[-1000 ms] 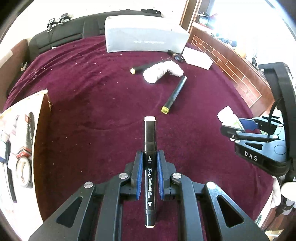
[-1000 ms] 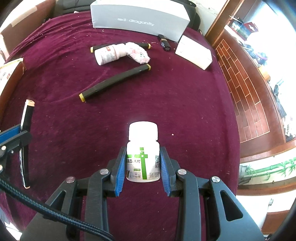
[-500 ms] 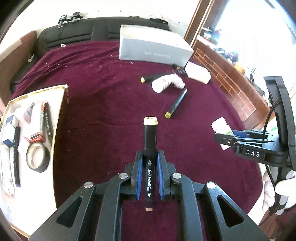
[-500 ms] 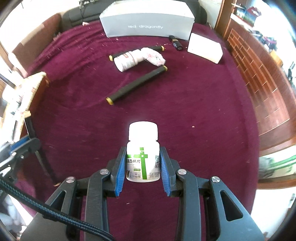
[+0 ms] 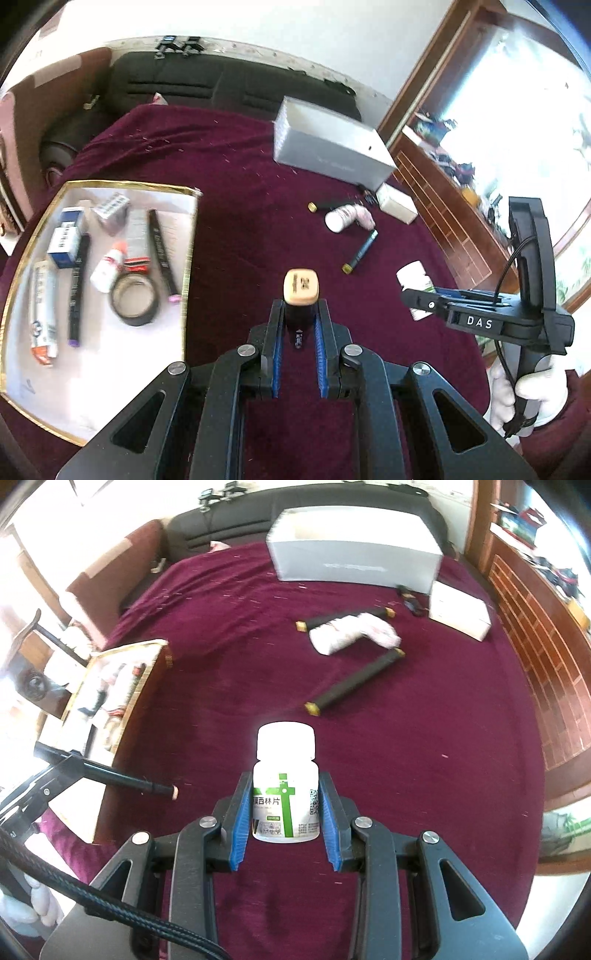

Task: Organize objects
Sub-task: 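Carry the marker and bottle into the tray and open both grippers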

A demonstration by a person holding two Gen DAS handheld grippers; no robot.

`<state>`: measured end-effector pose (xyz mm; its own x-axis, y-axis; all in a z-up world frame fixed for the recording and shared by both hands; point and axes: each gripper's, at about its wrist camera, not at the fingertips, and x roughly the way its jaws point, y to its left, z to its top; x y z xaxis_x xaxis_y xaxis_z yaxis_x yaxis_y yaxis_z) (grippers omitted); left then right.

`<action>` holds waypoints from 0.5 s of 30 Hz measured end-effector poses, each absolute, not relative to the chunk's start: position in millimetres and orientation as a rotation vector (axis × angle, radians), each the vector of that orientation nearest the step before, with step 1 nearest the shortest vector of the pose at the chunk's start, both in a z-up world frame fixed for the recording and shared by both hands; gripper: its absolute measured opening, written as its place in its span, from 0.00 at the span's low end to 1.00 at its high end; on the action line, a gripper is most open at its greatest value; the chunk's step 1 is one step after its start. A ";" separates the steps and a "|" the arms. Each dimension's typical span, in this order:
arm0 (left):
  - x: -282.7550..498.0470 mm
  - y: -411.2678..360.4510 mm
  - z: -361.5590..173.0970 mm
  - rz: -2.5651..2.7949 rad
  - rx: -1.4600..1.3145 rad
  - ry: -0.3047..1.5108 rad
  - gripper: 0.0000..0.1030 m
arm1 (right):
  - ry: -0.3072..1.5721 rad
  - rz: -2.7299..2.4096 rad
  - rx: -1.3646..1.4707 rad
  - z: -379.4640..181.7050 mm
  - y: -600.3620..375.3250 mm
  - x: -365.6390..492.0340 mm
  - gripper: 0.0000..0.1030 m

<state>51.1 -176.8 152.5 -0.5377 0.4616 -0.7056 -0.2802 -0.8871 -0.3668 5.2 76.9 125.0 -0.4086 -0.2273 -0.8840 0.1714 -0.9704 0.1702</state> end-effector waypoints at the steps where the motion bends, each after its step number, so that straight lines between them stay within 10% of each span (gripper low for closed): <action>1: 52.8 -184.5 156.1 2.426 -1.188 -0.306 0.12 | -0.072 -2.443 1.542 127.3 70.7 4.2 0.30; 15: 70.8 -285.3 165.1 2.507 -1.246 -0.351 0.12 | -0.098 -2.189 1.487 132.6 -44.3 -1.7 0.31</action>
<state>70.8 -285.3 165.1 -0.5689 0.3866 -0.7259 -0.1726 -0.9191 -0.3542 -1.7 -44.3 132.6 -0.2878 -0.4309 -0.8553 0.3526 -0.8780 0.3236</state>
